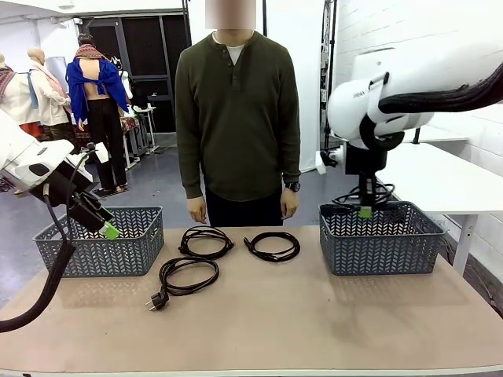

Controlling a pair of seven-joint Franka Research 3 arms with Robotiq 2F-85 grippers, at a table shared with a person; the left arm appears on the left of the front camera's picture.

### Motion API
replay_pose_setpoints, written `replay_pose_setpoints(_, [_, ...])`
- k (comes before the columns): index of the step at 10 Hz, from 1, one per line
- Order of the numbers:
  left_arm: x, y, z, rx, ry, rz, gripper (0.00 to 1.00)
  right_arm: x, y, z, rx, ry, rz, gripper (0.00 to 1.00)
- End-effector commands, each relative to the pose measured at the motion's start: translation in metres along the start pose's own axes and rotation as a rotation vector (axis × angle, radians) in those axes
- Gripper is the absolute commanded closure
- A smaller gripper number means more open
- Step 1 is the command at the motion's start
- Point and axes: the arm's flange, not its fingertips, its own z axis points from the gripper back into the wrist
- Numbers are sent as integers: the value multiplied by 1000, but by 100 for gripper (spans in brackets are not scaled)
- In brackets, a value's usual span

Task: Organize the cables according to human instructions.
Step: Pick up a bundle of cables and place it in the basket indicated by the human.

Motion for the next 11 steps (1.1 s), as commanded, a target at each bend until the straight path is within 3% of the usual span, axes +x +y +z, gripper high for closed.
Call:
replay_pose_setpoints(1, [-2, 3, 0, -13, -18, -13, 0, -21, -18, -13, -36, -4, 66, 100])
replay_pose_setpoints(4, [-2, 3, 0, -13, -18, -13, 0, -40, -56, -13, -11, -20, 64, 100])
replay_pose_setpoints(11, [-2, 3, 0, -13, -18, -13, 0, -35, -84, -48, -8, -51, 187, 100])
